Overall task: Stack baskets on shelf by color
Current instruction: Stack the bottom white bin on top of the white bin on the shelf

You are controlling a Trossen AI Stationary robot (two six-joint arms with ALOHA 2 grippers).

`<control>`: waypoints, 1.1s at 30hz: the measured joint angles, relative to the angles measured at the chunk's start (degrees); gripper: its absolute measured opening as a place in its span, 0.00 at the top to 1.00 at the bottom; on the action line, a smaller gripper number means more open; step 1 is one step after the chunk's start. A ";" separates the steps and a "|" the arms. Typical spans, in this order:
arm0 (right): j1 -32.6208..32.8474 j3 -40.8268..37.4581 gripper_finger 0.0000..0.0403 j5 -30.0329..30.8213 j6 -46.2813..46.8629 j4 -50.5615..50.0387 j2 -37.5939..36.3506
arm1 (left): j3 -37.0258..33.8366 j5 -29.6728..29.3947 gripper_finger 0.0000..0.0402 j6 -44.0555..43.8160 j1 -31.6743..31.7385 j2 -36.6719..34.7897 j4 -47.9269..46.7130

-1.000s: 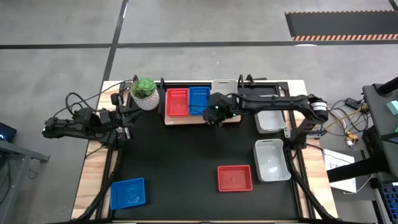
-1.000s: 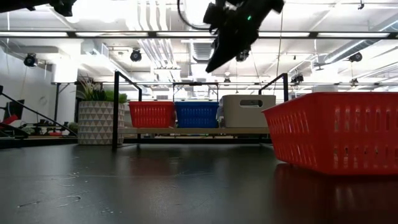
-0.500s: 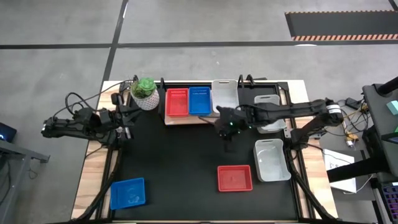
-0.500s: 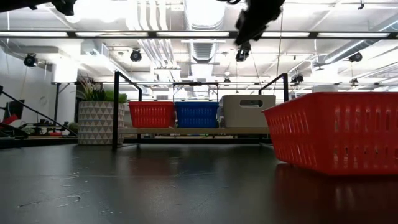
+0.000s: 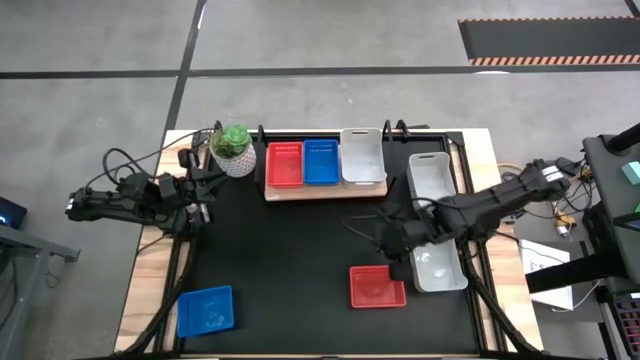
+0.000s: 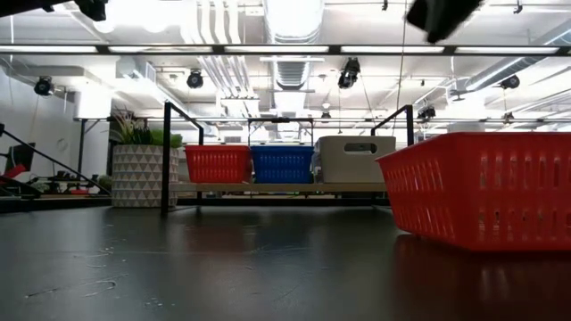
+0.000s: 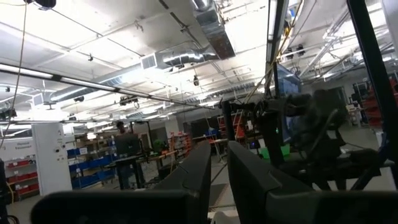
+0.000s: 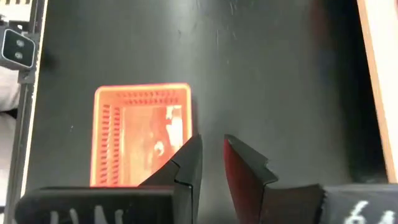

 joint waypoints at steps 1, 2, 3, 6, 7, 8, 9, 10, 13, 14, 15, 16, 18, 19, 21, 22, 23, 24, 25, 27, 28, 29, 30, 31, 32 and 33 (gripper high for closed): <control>1.49 -1.10 0.86 1.12 1.73 0.03 -0.97 | 0.00 0.01 0.91 -0.07 0.01 0.13 0.35; 3.04 -2.13 0.86 2.31 3.73 0.02 -1.88 | 0.00 0.01 0.91 -0.41 0.00 0.29 0.49; 4.62 -3.17 0.86 3.37 5.67 0.02 -2.72 | 0.00 0.02 0.91 -1.05 0.00 0.44 0.43; 8.95 -6.29 0.86 4.49 12.50 -0.01 -4.94 | -0.02 0.00 0.91 -1.53 0.00 0.97 0.46; 10.23 -7.25 0.86 4.52 14.90 -0.09 -5.65 | -0.02 0.00 0.91 -1.54 0.00 1.20 0.63; 11.59 -8.17 0.86 4.42 17.53 -0.35 -6.29 | -0.02 0.00 0.91 -1.56 0.00 1.45 0.80; 12.86 -9.00 0.86 3.81 20.31 -0.65 -6.87 | -0.02 0.00 0.91 -1.56 0.01 1.71 0.88; 14.02 -9.73 0.86 2.96 22.83 -0.98 -7.43 | -0.02 0.02 0.91 -1.62 0.02 2.00 1.19; 17.59 -11.44 0.86 1.53 30.85 -1.62 -8.65 | -0.04 0.01 0.91 -2.53 0.02 3.19 2.74; 18.66 -11.76 0.86 1.12 33.46 -1.97 -8.97 | -0.04 0.00 0.91 -2.87 0.02 3.63 3.08; 19.60 -12.00 0.85 0.29 35.88 -2.14 -9.10 | -0.07 0.01 0.91 -2.96 0.01 4.13 3.54; 20.43 -12.09 0.84 -0.52 38.04 -2.62 -9.14 | -0.07 0.00 0.91 -2.98 0.00 4.59 3.86; 21.77 -12.15 0.81 -2.00 42.13 -4.35 -8.99 | -0.07 0.00 0.91 -2.98 0.00 5.39 4.05; 22.41 -12.02 0.79 -2.80 43.86 -5.91 -8.75 | -0.07 0.00 0.91 -2.98 0.01 5.81 4.48; 23.66 -11.18 0.74 -3.79 45.06 -9.09 -7.97 | -0.07 0.00 0.91 -2.97 0.01 6.57 5.29; 24.25 -10.77 0.71 -4.12 45.03 -10.51 -7.57 | -0.07 0.00 0.91 -2.97 0.02 6.88 5.54; 24.86 -10.44 0.68 -4.11 45.02 -11.89 -7.23 | -0.07 0.00 0.91 -2.97 0.01 7.15 5.72; 25.41 -10.21 0.65 -4.17 45.00 -13.08 -6.98 | -0.07 0.00 0.91 -2.98 0.02 7.43 6.02; 25.84 -9.99 0.63 -4.17 44.53 -13.74 -6.78 | -0.07 0.00 0.91 -2.98 0.02 7.71 6.39; 26.49 -9.75 0.59 -4.19 43.06 -13.73 -6.53 | -0.07 0.00 0.91 -2.96 0.00 7.97 6.62; 26.80 -9.75 0.57 -4.12 42.31 -13.85 -6.42 | -0.07 0.00 0.91 -2.96 0.00 8.02 6.64; 27.12 -9.75 0.56 -4.09 41.54 -14.03 -6.31 | -0.07 0.00 0.91 -2.96 0.02 8.02 6.62; 27.45 -9.77 0.55 -4.07 41.02 -13.99 -6.20 | -0.07 0.00 0.91 -2.92 0.01 7.99 6.64; 27.78 -9.83 0.55 -4.04 40.63 -13.95 -6.04 | -0.07 0.00 0.91 -2.82 0.02 7.97 6.64; 28.16 -9.94 0.55 -4.04 40.51 -13.97 -5.88 | -0.07 0.00 0.91 -2.75 0.02 7.94 6.66; 28.55 -10.11 0.55 -4.06 40.48 -13.98 -5.71 | -0.07 0.00 0.91 -2.74 0.02 7.83 6.64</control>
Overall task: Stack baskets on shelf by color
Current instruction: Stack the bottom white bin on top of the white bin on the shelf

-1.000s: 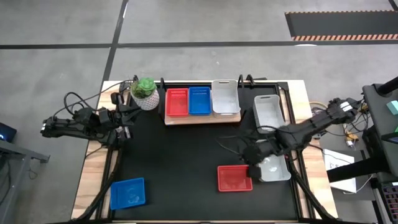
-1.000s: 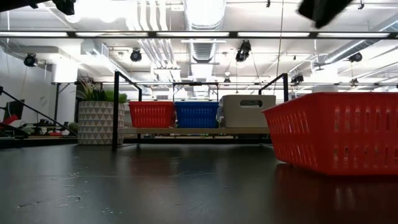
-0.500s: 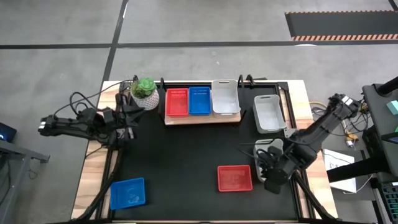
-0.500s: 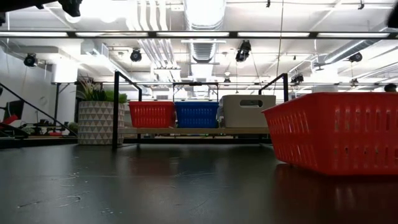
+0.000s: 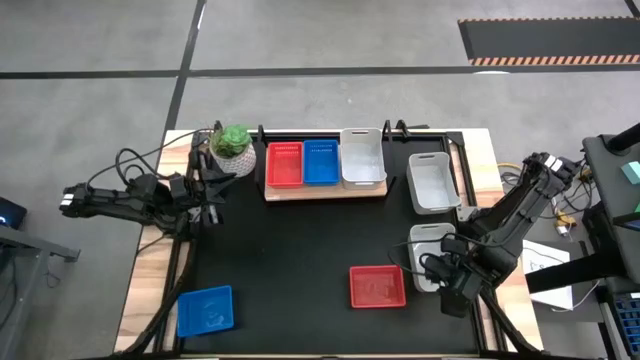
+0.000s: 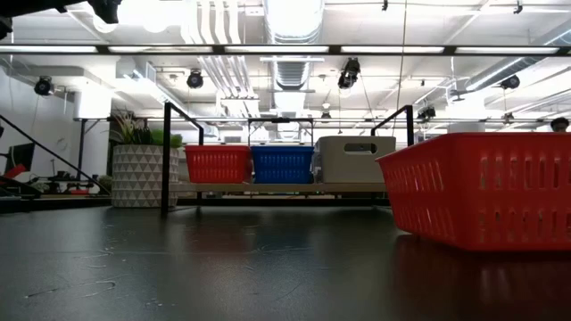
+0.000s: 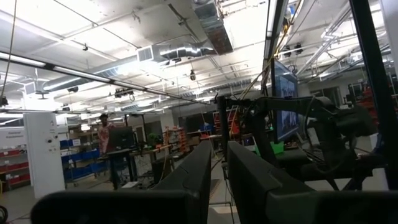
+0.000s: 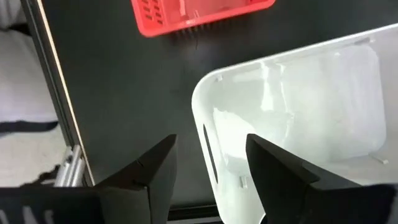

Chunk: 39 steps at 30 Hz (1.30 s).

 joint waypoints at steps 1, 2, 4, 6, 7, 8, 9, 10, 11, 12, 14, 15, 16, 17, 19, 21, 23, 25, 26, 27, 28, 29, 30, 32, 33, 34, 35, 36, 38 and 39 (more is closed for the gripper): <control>0.45 -0.12 0.55 0.00 0.05 0.05 0.26 | 0.00 0.00 0.91 0.02 -0.01 -0.13 -0.07; 0.82 -0.32 0.55 0.00 0.13 0.21 0.50 | 0.00 0.00 0.91 0.04 0.00 -0.16 -0.05; 1.34 -0.55 0.55 0.00 0.61 0.25 1.29 | 0.00 0.00 0.91 0.08 0.00 -0.14 -0.02; 1.74 -1.05 0.56 0.00 0.62 0.80 2.20 | 0.00 0.00 0.91 0.17 -0.01 -0.18 -0.22; 1.80 -1.38 0.56 0.00 0.59 1.32 2.68 | 0.00 -0.01 0.91 0.17 0.00 -0.18 -0.23; 1.81 -1.69 0.56 0.00 0.25 1.97 3.24 | 0.00 -0.02 0.91 0.17 0.00 -0.14 -0.18; 1.81 -2.16 0.56 -0.01 -0.10 2.84 3.83 | 0.00 -0.02 0.91 0.17 -0.02 -0.14 -0.20; 1.81 -2.62 0.56 -0.06 -0.53 3.49 4.38 | 0.00 -0.02 0.91 0.17 0.00 -0.14 -0.20; 1.81 -3.19 0.56 -0.13 -0.91 4.12 4.97 | 0.00 -0.04 0.91 0.17 -0.02 -0.16 -0.22; 1.81 -3.78 0.56 -0.38 -1.33 4.77 5.59 | 0.00 -0.11 0.91 0.17 0.00 -0.15 -0.21; 1.81 -4.84 0.57 -0.57 -1.66 5.91 6.76 | 0.00 -0.24 0.91 0.19 0.00 -0.16 -0.20; 1.79 -5.29 0.57 -1.03 -1.92 6.50 7.31 | 0.00 -0.24 0.91 0.23 -0.01 -0.21 -0.22; 1.79 -5.69 0.58 -1.38 -2.29 7.10 7.89 | 0.00 -0.24 0.91 0.26 0.00 -0.18 -0.22; 1.79 -6.06 0.59 -1.46 -2.74 7.69 8.38 | 0.00 -0.24 0.91 0.28 -0.01 -0.18 -0.22; 1.79 -6.67 0.61 -1.51 -3.84 8.46 9.33 | 0.00 -0.24 0.91 0.31 0.00 -0.16 -0.22; 1.79 -6.97 0.66 -1.51 -5.01 9.47 10.09 | 0.00 -0.24 0.91 0.34 0.00 -0.21 -0.22; 1.79 -7.01 0.72 -1.53 -5.98 9.70 10.73 | 0.00 -0.24 0.91 0.33 0.00 -0.23 -0.20; 1.79 -7.07 0.79 -1.51 -6.25 10.00 11.09 | 0.00 -0.24 0.91 0.33 -0.01 -0.23 -0.20; 1.79 -7.07 0.83 -1.53 -6.41 10.21 11.13 | 0.00 -0.24 0.91 0.33 0.00 -0.23 -0.19; 1.79 -7.07 0.86 -1.52 -6.43 10.25 11.11 | 0.00 -0.24 0.91 0.35 0.00 -0.23 -0.18; 1.79 -7.07 0.90 -1.54 -6.43 10.29 11.05 | 0.00 -0.24 0.91 0.49 -0.02 -0.23 -0.18; 1.79 -7.07 0.94 -1.53 -6.35 10.34 10.90 | 0.00 -0.24 0.91 0.93 0.00 -0.23 -0.18; 1.79 -7.07 0.96 -1.55 -6.09 10.31 10.63 | 0.00 -0.26 0.91 1.28 0.00 -0.23 -0.18; 1.77 -7.07 0.97 -1.57 -5.13 10.31 10.04 | 0.00 -0.34 0.91 1.31 -0.01 -0.19 -0.12; 1.77 -6.97 0.97 -1.57 -4.64 10.10 9.74 | 0.00 -0.39 0.91 1.30 0.00 -0.18 -0.06; 1.77 -6.70 0.97 -1.55 -4.23 9.83 9.53 | 0.00 -0.43 0.91 1.31 -0.02 -0.18 -0.04; 1.77 -6.31 0.98 -1.53 -3.91 9.62 9.33 | 0.00 -0.47 0.91 1.31 0.00 -0.18 -0.02; 1.75 -5.73 0.98 -1.53 -3.83 9.26 9.13 | 0.00 -0.54 0.91 1.31 0.00 -0.21 -0.02; 1.58 -4.09 0.98 -1.49 -3.34 7.33 9.05 | 0.00 -0.68 0.91 1.31 0.00 -0.23 0.02; 1.48 -3.16 0.98 -1.43 -2.95 5.69 9.05 | 0.00 -0.70 0.91 1.31 0.00 -0.23 0.02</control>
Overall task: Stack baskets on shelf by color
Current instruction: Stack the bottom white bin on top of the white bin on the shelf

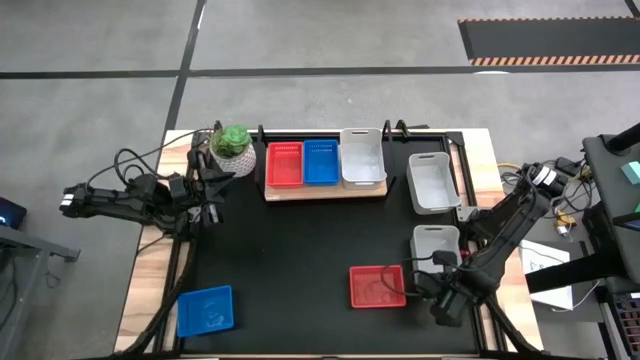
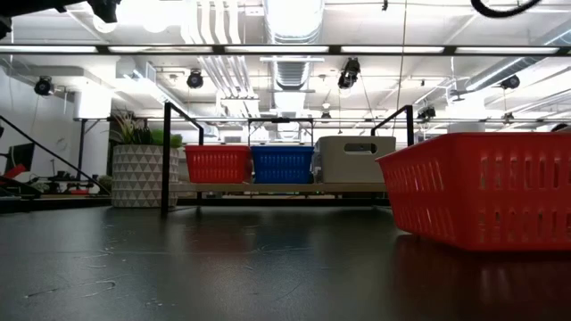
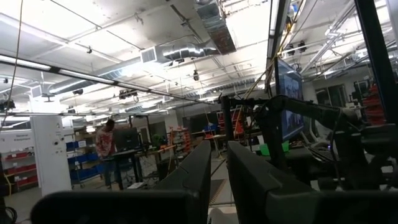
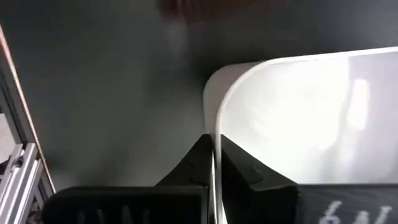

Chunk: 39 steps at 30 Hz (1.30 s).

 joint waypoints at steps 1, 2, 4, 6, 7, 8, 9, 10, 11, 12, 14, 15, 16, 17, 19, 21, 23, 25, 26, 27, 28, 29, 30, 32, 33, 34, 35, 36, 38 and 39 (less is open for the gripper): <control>-0.11 0.87 0.98 0.21 0.55 -1.74 0.00 | 0.00 0.00 0.91 0.00 0.00 0.02 0.00; -0.34 1.94 0.98 0.61 0.93 -3.41 0.02 | 0.00 0.00 0.91 0.00 0.00 0.04 0.00; -0.50 4.06 0.98 1.91 1.11 -5.88 0.04 | 0.00 0.00 0.91 0.04 -0.01 0.02 -0.02; -0.82 6.41 0.98 3.86 1.06 -8.82 0.04 | 0.00 0.00 0.91 0.04 -0.02 0.01 -0.01; -1.01 7.59 0.98 4.77 1.03 -10.35 0.04 | 0.00 0.00 0.91 0.04 0.00 0.00 -0.02; -1.21 8.86 0.98 5.74 0.92 -11.56 0.04 | 0.00 0.00 0.91 0.05 0.00 0.00 0.00; -1.45 10.18 0.98 6.82 0.76 -12.57 0.04 | 0.00 0.00 0.91 0.07 0.00 0.00 -0.02; -1.65 11.46 0.98 8.03 0.67 -13.63 0.04 | 0.00 0.02 0.91 0.07 0.00 0.00 -0.02; -1.84 12.55 0.98 9.09 0.53 -14.55 0.04 | 0.00 0.01 0.91 0.08 0.00 0.00 -0.02; -2.06 13.60 0.98 10.21 -0.01 -15.45 0.04 | 0.00 0.02 0.91 0.20 0.00 0.00 -0.02; -2.47 15.63 0.98 12.21 -1.56 -15.77 0.04 | 0.00 0.01 0.91 0.36 0.00 0.00 -0.03; -2.66 16.73 0.98 13.25 -2.27 -15.54 0.04 | 0.00 0.00 0.91 0.37 0.00 0.00 -0.03; -2.94 17.74 0.98 14.17 -3.36 -15.43 0.04 | 0.00 0.00 0.91 0.37 0.00 0.00 -0.02; -3.14 18.76 0.98 14.68 -4.19 -15.27 0.04 | 0.00 0.02 0.91 0.37 0.00 0.00 -0.04; -3.86 20.74 0.98 15.09 -6.65 -13.92 0.07 | 0.00 0.02 0.91 0.37 0.00 0.00 -0.04; -4.68 22.41 0.98 15.34 -9.44 -12.05 0.07 | 0.00 0.00 0.91 0.37 0.00 0.00 -0.04; -5.49 24.01 0.98 16.01 -12.94 -9.77 0.11 | 0.00 0.02 0.91 0.37 -0.01 0.00 -0.06; -6.49 25.30 0.98 16.74 -17.33 -7.22 0.11 | 0.00 0.02 0.91 0.37 0.00 0.00 -0.07; -7.08 25.92 0.98 16.83 -19.69 -5.75 0.11 | 0.00 0.01 0.91 0.37 0.00 0.00 -0.06; -7.72 26.50 0.98 17.16 -22.20 -4.56 0.11 | 0.00 0.02 0.91 0.37 0.00 0.00 -0.07; -8.35 26.97 0.98 17.68 -24.61 -3.47 0.11 | 0.00 0.02 0.91 0.37 0.00 0.00 -0.07; -9.05 27.37 0.98 18.01 -27.34 -2.44 0.11 | 0.00 0.02 0.91 0.37 0.00 0.00 -0.07; -9.85 27.74 0.98 18.17 -30.17 -1.39 0.11 | 0.00 0.02 0.91 0.37 0.00 0.00 -0.07; -11.57 28.24 0.98 18.44 -35.81 0.68 0.11 | 0.00 0.02 0.91 0.37 0.00 0.00 -0.07; -12.57 28.37 0.98 18.66 -38.60 1.58 0.11 | 0.00 0.02 0.91 0.37 0.00 0.00 -0.07; -13.63 28.60 0.98 19.22 -41.23 2.13 0.11 | 0.00 0.02 0.91 0.43 0.00 0.00 -0.07; -14.75 28.72 0.98 19.98 -43.81 2.60 0.11 | 0.00 0.02 0.91 0.47 -0.01 0.00 -0.07; -15.99 28.76 0.98 20.71 -46.34 2.96 0.11 | 0.00 0.02 0.91 0.48 -0.01 0.00 -0.07; -19.01 28.82 0.98 21.78 -50.88 3.63 0.11 | 0.00 0.02 0.91 0.51 0.00 0.00 -0.07; -20.60 28.83 0.98 22.41 -52.95 3.74 0.11 | 0.00 0.02 0.91 0.53 0.00 0.00 -0.07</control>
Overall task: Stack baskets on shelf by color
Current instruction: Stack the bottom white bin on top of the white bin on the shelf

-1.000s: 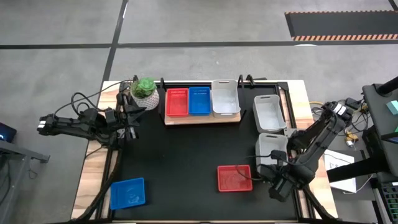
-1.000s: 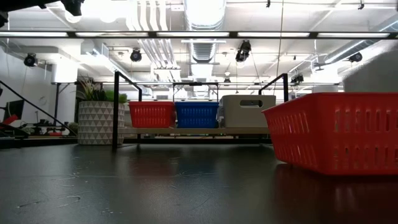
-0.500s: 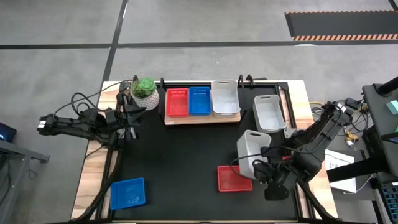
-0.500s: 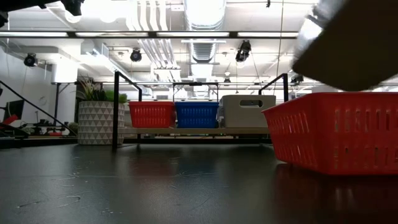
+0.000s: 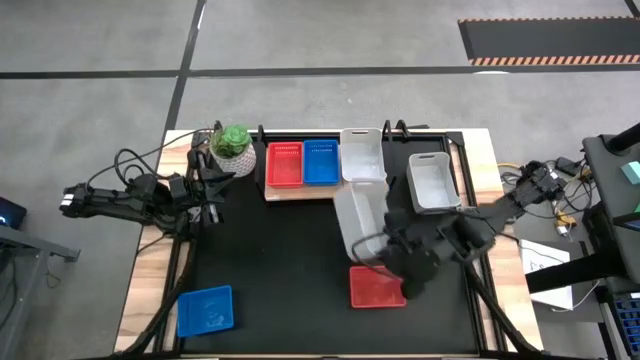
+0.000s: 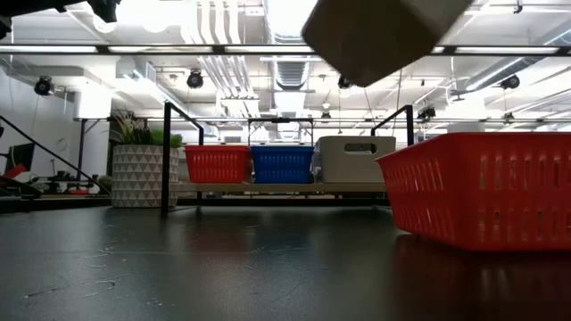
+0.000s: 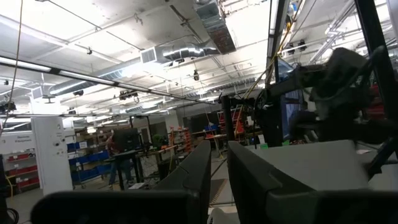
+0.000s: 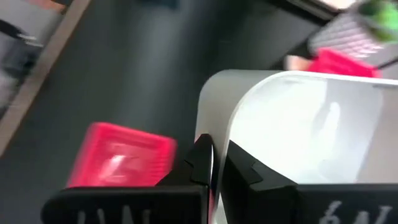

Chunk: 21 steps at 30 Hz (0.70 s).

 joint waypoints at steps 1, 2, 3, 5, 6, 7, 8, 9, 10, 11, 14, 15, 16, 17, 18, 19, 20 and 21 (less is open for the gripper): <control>-1.72 0.00 0.98 0.54 -1.80 0.01 0.00 | 0.00 0.00 0.91 0.08 0.00 0.00 0.00; -3.56 0.00 0.98 0.93 -3.79 0.12 0.00 | 0.00 0.00 0.91 0.47 -0.01 0.00 0.00; -5.37 0.00 0.98 1.18 -5.84 0.44 0.00 | 0.00 0.00 0.91 1.07 -0.01 0.00 0.00; -9.30 0.00 0.98 1.30 -9.84 1.42 0.00 | 0.00 0.00 0.91 1.46 0.00 0.00 0.00; -11.25 0.00 0.98 1.32 -11.75 1.76 0.00 | 0.00 0.00 0.91 1.49 -0.01 0.00 0.00; -13.25 0.00 0.98 1.30 -13.52 2.17 0.00 | 0.00 0.00 0.91 1.53 0.00 0.00 0.00; -15.22 0.00 0.98 1.26 -15.29 2.77 0.00 | 0.00 0.00 0.91 1.53 0.00 0.00 0.00; -17.21 0.00 0.98 1.24 -16.96 3.28 0.00 | 0.00 0.00 0.91 1.54 0.00 -0.02 0.00; -19.25 0.00 0.98 1.22 -18.43 3.56 0.00 | 0.00 0.00 0.91 1.53 0.00 -0.02 0.00; -21.18 0.00 0.98 1.15 -19.78 3.94 0.00 | 0.00 0.00 0.91 1.55 -0.02 -0.02 0.00; -27.04 0.00 0.98 -0.63 -23.01 4.41 0.25 | 0.00 0.00 0.91 2.27 0.00 0.00 0.00; -28.87 0.00 0.98 -1.53 -23.85 4.35 0.36 | 0.00 0.01 0.91 2.51 0.00 -0.02 0.00; -30.68 0.00 0.98 -2.23 -24.05 4.23 0.43 | 0.00 0.02 0.91 2.63 -0.02 -0.02 0.00; -32.38 0.00 0.98 -3.18 -24.22 4.10 0.77 | 0.00 0.02 0.91 2.66 0.00 0.00 0.01; -33.91 0.00 0.98 -4.45 -24.60 4.08 1.13 | 0.00 0.02 0.91 2.67 0.00 0.00 0.04; -35.28 0.00 0.98 -6.06 -25.12 4.06 1.39 | 0.00 0.02 0.91 2.69 -0.02 -0.03 0.02; -36.52 0.00 0.98 -7.80 -25.54 3.90 1.77 | 0.00 0.02 0.91 2.69 -0.01 -0.09 0.00; -37.54 0.00 0.98 -9.24 -25.84 3.85 2.27 | 0.00 0.02 0.91 2.69 0.00 -0.09 0.02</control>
